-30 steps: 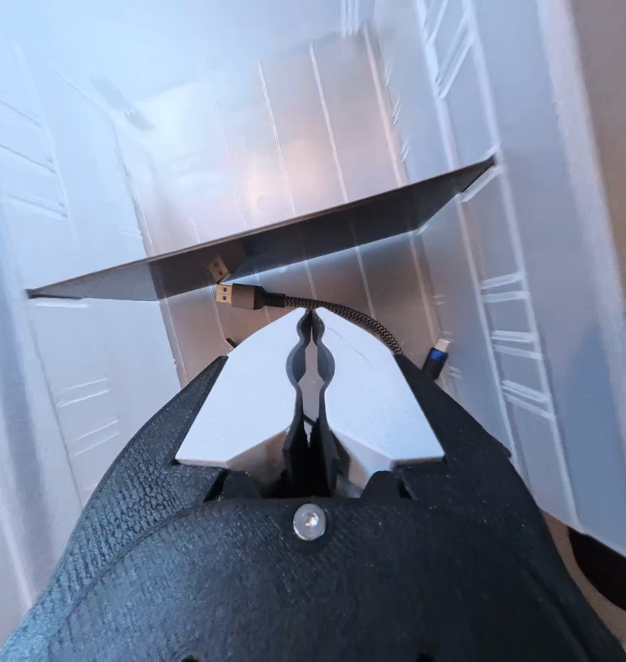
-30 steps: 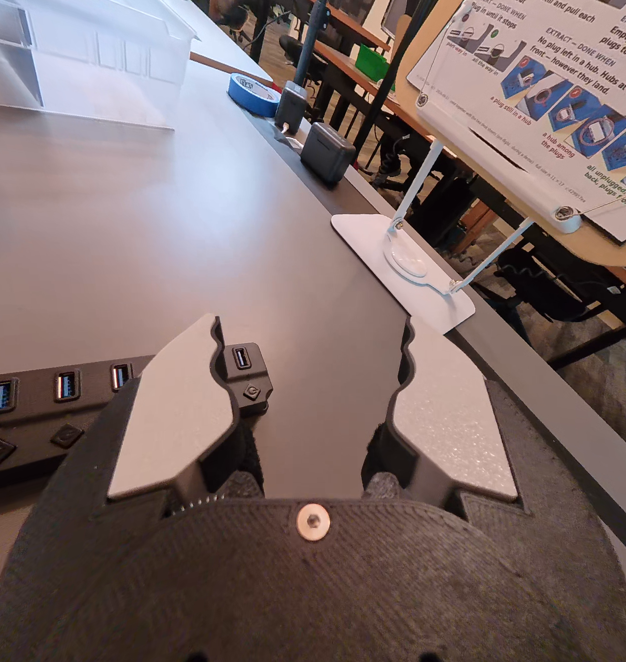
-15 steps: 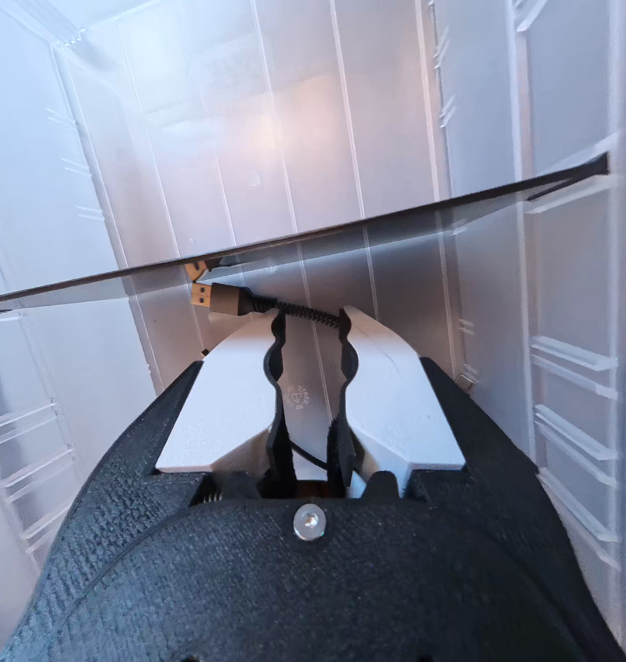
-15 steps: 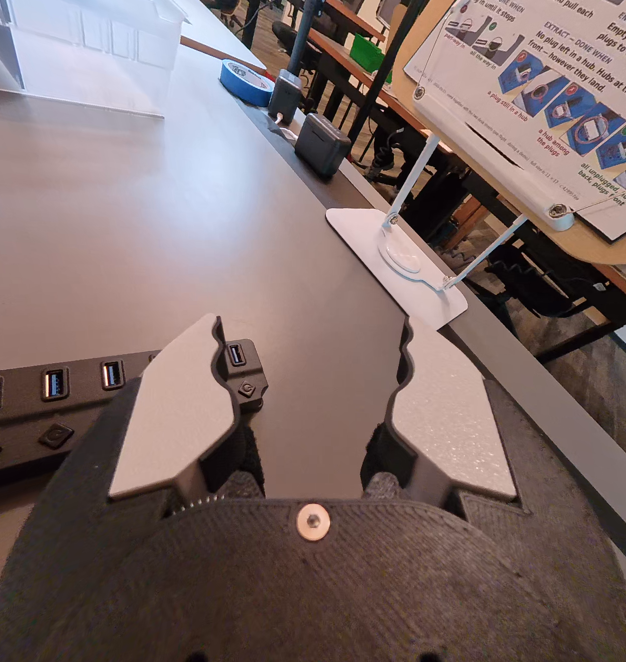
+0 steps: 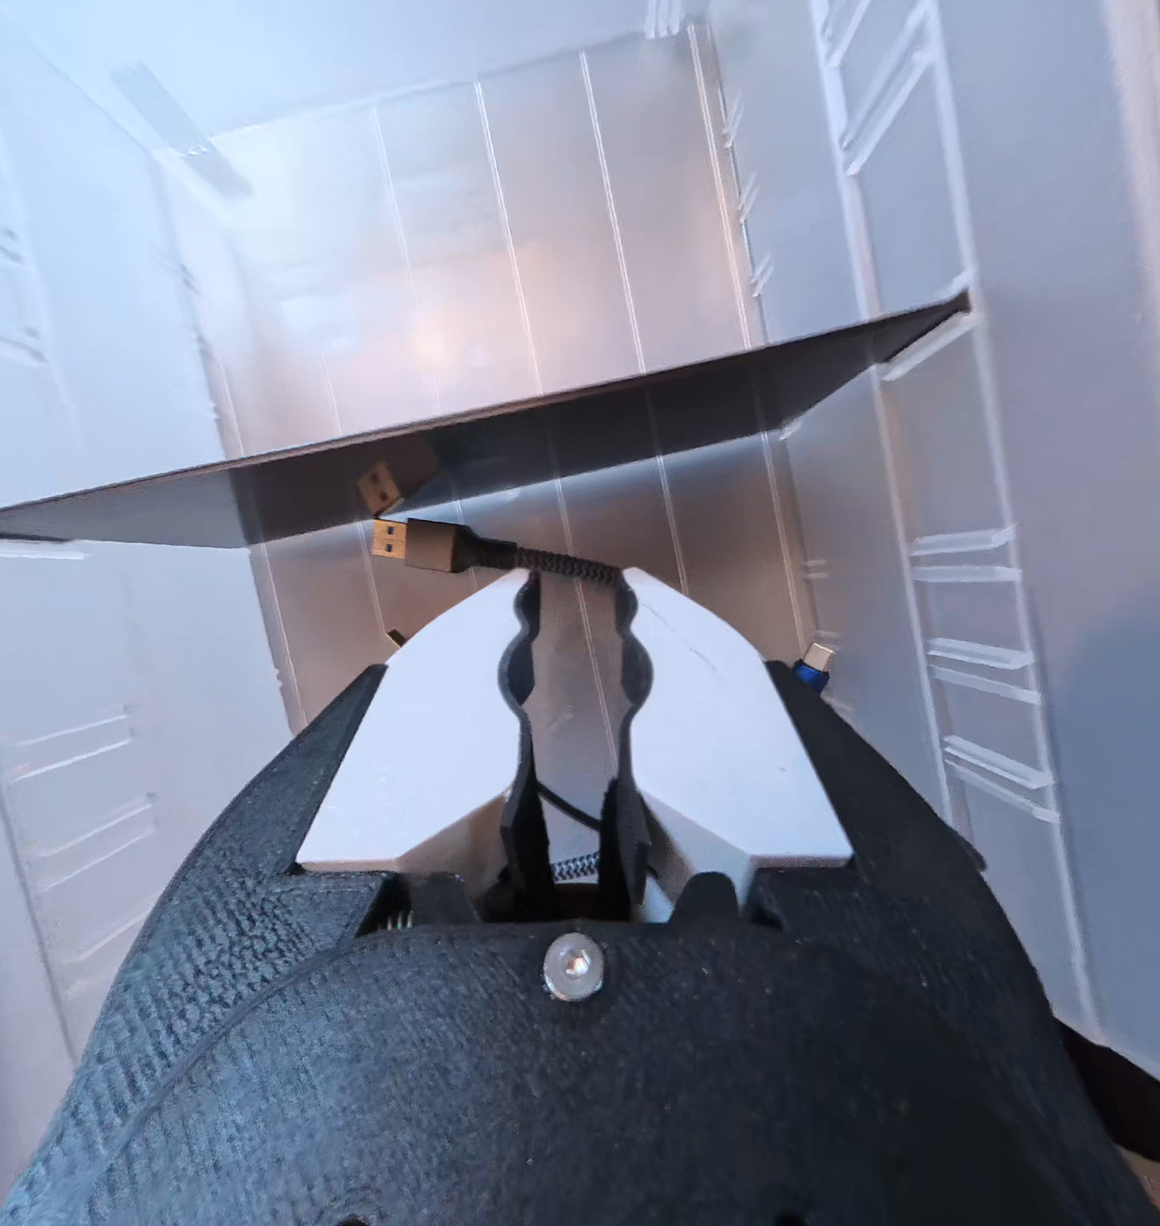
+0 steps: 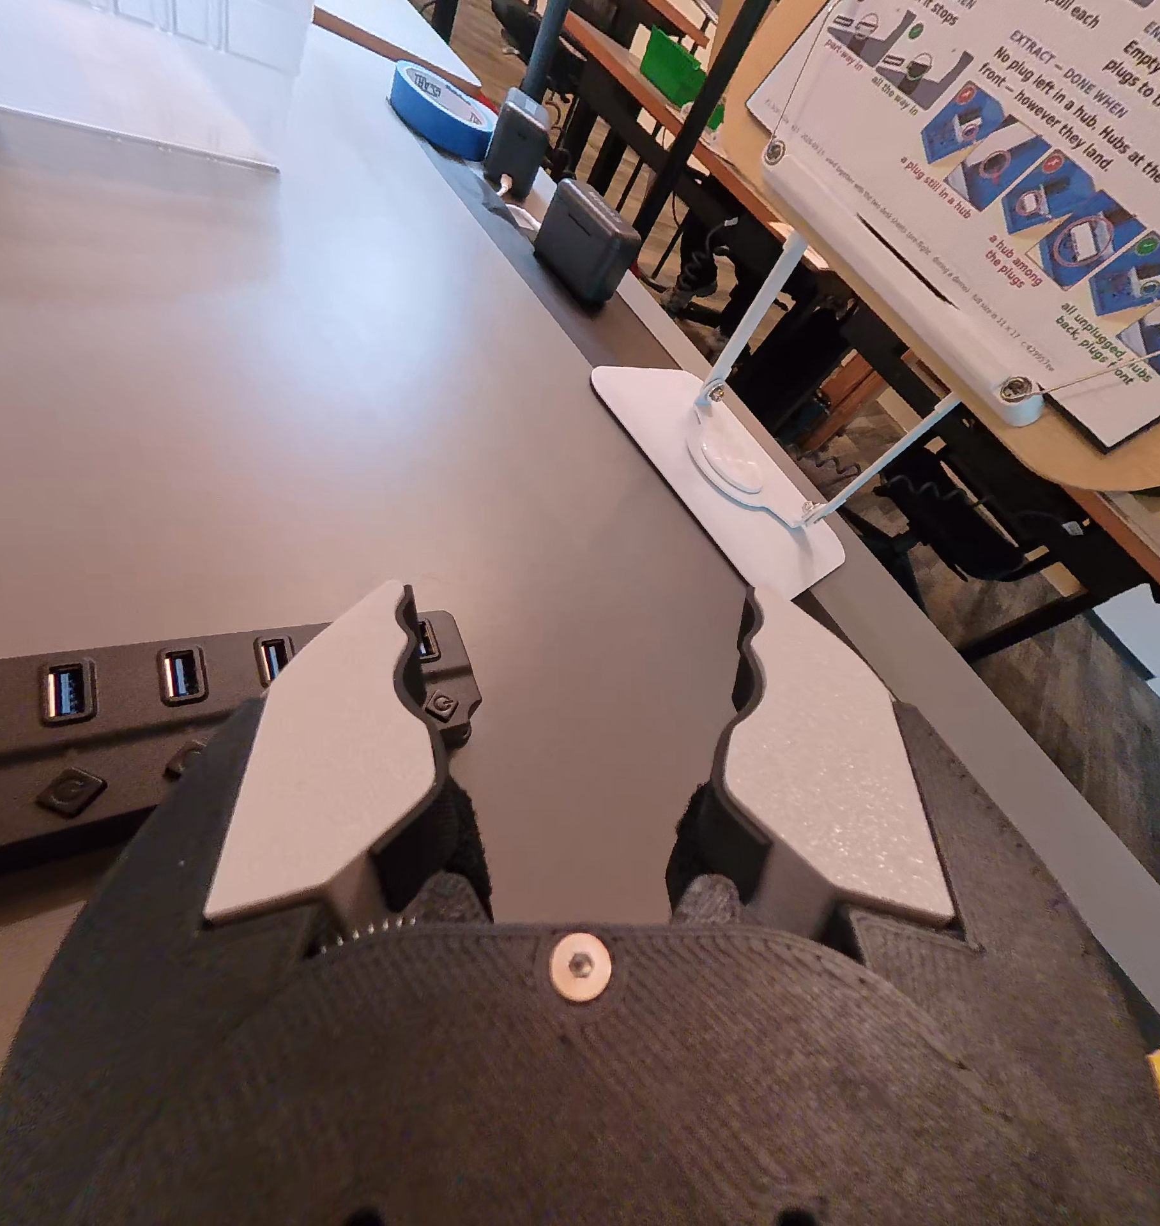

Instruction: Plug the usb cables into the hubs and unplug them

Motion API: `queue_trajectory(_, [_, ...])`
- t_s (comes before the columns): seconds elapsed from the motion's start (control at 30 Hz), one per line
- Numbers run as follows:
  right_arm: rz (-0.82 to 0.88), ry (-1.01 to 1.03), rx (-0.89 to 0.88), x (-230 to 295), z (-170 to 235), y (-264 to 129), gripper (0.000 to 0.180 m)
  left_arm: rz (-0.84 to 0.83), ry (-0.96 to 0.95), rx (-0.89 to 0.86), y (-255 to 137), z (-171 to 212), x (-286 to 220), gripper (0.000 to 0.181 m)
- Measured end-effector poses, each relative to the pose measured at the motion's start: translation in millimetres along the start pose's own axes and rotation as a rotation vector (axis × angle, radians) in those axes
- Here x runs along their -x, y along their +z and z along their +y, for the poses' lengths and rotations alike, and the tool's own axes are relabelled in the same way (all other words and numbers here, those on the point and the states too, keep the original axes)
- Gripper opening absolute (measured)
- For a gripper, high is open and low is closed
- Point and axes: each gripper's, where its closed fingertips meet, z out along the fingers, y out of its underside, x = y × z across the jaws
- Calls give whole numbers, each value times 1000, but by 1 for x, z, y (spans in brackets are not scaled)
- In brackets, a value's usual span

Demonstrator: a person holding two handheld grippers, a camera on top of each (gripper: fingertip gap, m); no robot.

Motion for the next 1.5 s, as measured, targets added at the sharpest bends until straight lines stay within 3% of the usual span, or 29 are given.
queue_trajectory(0.03, [0,0,-1,0,0,0,93,14,18,32,3,5,-4,28])
queue_trajectory(0.13, [-2,-2,-5,0,-1,-1,92,60,197,99,0,19,-14,42])
queue_trajectory(0.3, [-7,9,-26,-1,-1,-2,90,4,956,-12,-22,10,-17,38])
queue_trajectory(0.4, [-7,6,-32,-1,-3,-2,89,117,1206,-30,-12,2,-22,30])
queue_trajectory(0.47, [2,-12,-33,-2,-4,-3,89,227,1294,45,-1,11,-18,30])
queue_trajectory(0.63, [2,-10,-48,-2,-6,-3,87,307,1397,228,17,17,2,30])
queue_trajectory(0.73, [0,-8,-44,-1,-5,-3,87,387,1411,304,18,24,1,21])
queue_trajectory(0.8, [5,-21,-38,-2,-5,-3,87,319,1453,357,20,21,9,8])
queue_trajectory(0.87, [9,-28,-40,-2,-7,-4,87,225,1498,365,22,16,17,7])
queue_trajectory(0.97, [6,-15,-62,-2,-10,-4,86,144,1466,299,8,7,23,7])
queue_trajectory(1.1, [1,-13,-68,-2,-12,-5,86,-25,1338,58,-50,-31,33,6])
queue_trajectory(1.37, [-17,5,-118,0,-23,-10,86,-427,800,-722,-189,-124,31,6])
queue_trajectory(1.5, [-72,46,-233,7,-43,-17,88,-306,513,-1052,-227,-134,-9,6])
